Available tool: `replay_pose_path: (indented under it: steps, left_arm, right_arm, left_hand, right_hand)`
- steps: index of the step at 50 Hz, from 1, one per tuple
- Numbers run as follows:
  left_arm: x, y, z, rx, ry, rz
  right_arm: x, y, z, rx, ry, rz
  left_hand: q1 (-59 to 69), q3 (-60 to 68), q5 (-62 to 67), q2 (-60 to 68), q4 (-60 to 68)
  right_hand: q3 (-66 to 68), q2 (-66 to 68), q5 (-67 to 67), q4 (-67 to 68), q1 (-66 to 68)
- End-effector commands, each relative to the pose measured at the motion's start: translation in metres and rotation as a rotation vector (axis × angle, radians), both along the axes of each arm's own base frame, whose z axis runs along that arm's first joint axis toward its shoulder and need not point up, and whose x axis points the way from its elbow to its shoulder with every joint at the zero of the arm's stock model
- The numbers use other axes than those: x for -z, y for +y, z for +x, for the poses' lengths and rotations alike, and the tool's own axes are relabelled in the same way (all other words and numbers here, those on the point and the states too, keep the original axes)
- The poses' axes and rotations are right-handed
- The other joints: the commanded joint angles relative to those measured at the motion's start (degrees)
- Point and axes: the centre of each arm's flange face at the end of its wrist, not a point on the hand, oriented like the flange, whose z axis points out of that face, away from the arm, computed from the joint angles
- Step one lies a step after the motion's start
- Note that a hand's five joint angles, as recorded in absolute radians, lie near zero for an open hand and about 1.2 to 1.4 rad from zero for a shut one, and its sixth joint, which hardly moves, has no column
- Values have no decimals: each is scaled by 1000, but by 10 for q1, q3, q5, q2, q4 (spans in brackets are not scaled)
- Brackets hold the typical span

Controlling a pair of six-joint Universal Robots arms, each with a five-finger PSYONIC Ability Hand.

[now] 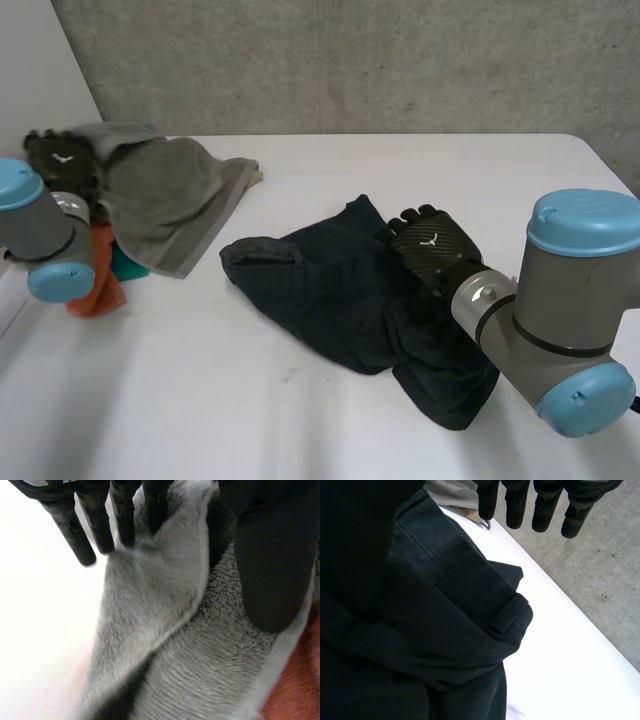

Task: Fold the laundry.

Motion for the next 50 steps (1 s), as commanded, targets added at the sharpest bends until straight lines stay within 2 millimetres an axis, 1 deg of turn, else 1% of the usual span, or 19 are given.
replay_pose_path:
  steps: [1, 5, 10, 11, 12, 17, 20, 23, 24, 26, 27, 32, 34, 38, 39, 40, 42, 48, 50]
  left_arm:
    - [-12, 37, -32, 154, 4, 38]
    - [-12, 55, -49, 256, 2, 62]
    - [-15, 56, -66, 358, 3, 50]
    - [-13, 54, -68, 367, 4, 52]
    - [1, 47, -70, 376, 2, 73]
    - [32, 20, -67, 359, -3, 114]
    - [45, 1, -55, 330, -3, 134]
    - [53, -14, -35, 284, 1, 145]
    - [57, -22, -23, 255, 3, 144]
    - [56, -28, -16, 230, 3, 131]
    - [52, -31, -12, 214, 3, 117]
    - [39, -42, 16, 27, 1, 72]
    - [36, -42, 17, 4, -5, 64]
    - [33, -32, 6, 24, -8, 75]
    - [31, -29, 3, 30, -5, 78]
    - [26, -22, -4, 47, -6, 83]
    - [14, -8, -17, 84, -9, 84]
    - [-15, 25, -46, 164, -5, 81]
    - [-30, 41, -53, 186, -3, 70]
  right_arm:
    - [-4, 0, -1, 2, -5, -9]
    - [-4, 0, -1, 2, -5, -9]
    - [-4, 1, -1, 0, -4, -7]
    - [-3, 1, -1, 0, -4, -6]
    - [-3, 1, -1, 0, -2, -3]
    - [-1, 3, -2, 0, 1, 2]
    - [0, 3, -2, 0, 2, 5]
    - [1, 3, -2, 0, 3, 6]
    - [1, 3, -2, 0, 3, 6]
    - [1, 3, -2, 0, 3, 6]
    - [1, 3, -2, 0, 3, 6]
    - [-2, 1, -1, 1, -1, -5]
    - [-3, 1, -1, 3, -3, -7]
    - [-5, 0, -1, 5, -5, -11]
    - [-6, -1, -1, 7, -7, -11]
    - [-6, -1, -1, 7, -7, -11]
    - [-10, -3, -3, 13, -10, -16]
    - [-42, -14, -20, 64, -44, -78]
    - [-53, -18, -29, 90, -45, -80]
  left_hand:
    - [-16, -46, -33, -45, -40]
    - [-18, -48, -35, -47, -42]
    - [-20, -49, -37, -48, -43]
    - [-20, -49, -37, -48, -43]
    - [-23, -53, -40, -52, -47]
    - [-23, -53, -40, -52, -47]
    - [-10, -39, -27, -38, -33]
    - [124, 95, 107, 96, 101]
    - [313, 283, 296, 284, 290]
    - [573, 543, 556, 544, 549]
    - [657, 627, 640, 628, 634]
    - [658, 628, 641, 629, 634]
    - [658, 628, 641, 629, 634]
    - [658, 628, 641, 629, 634]
    - [577, 547, 560, 548, 553]
    - [271, 241, 254, 242, 248]
    - [-7, -36, -24, -35, -30]
    - [-30, -59, -47, -58, -53]
    - [-30, -59, -47, -58, -53]
  right_hand:
    - [-18, -19, -26, -18, -25]
    - [-18, -19, -26, -18, -25]
    - [-18, -19, -26, -18, -25]
    - [-18, -19, -26, -18, -25]
    - [-18, -19, -26, -18, -25]
    - [-18, -19, -26, -18, -25]
    - [-18, -19, -26, -18, -25]
    - [-18, -19, -26, -18, -25]
    - [-18, -19, -26, -18, -25]
    - [-18, -19, -26, -18, -25]
    - [-18, -19, -26, -18, -25]
    - [-18, -19, -26, -18, -25]
    - [-18, -19, -26, -18, -25]
    - [-18, -19, -26, -18, -25]
    - [-18, -19, -26, -18, -25]
    - [-18, -19, -26, -18, -25]
    - [-18, -19, -26, -18, -25]
    - [-18, -19, -26, -18, -25]
    - [-18, -19, -26, -18, -25]
